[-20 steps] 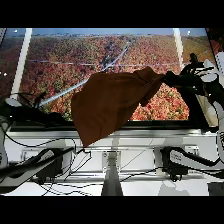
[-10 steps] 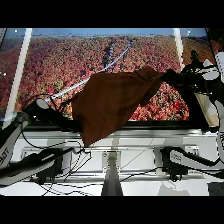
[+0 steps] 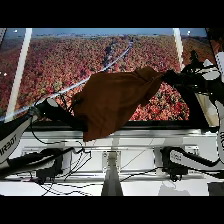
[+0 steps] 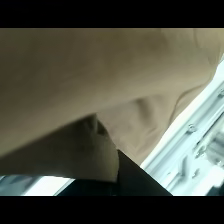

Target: Fold the clothes and pants, and hang the long-sleeved shirts on hangers.

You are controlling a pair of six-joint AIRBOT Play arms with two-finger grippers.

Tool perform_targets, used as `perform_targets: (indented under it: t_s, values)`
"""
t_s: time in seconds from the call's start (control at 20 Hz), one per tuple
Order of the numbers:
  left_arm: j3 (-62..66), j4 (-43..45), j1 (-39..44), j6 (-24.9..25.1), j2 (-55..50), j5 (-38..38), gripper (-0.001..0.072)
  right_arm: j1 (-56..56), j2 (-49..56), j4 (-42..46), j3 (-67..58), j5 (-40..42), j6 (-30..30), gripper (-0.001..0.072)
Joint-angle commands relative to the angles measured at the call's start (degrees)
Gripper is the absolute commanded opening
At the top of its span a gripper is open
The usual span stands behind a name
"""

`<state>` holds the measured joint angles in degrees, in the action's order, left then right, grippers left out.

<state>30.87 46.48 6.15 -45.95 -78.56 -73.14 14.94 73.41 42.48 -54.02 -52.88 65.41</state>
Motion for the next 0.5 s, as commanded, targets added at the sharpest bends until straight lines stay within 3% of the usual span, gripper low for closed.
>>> perform_targets:
  t_s: [0.0, 0.2, 0.3, 0.45]
  values:
    - [6.6, -2.0, 0.2, 4.5, -0.3, -8.5, 0.0014, 0.0, -1.3, 0.0, -0.4, -0.1, -0.2, 0.0013]
    - [24.8, -4.7, -2.0, 4.5, -0.2, -17.6, 0.0013, 0.0, -4.9, 0.0, -7.5, -0.2, -0.6, 0.0013]
    - [36.3, -14.6, -6.6, 4.4, -0.1, -19.7, 0.0012, 0.0, -7.2, 1.1, -13.7, -0.2, -0.6, 0.0013]
    - [52.1, -36.7, -17.4, 4.4, 0.0, -19.2, 0.0011, 0.0, -11.0, 7.5, -23.4, -0.7, -0.6, 0.0013]
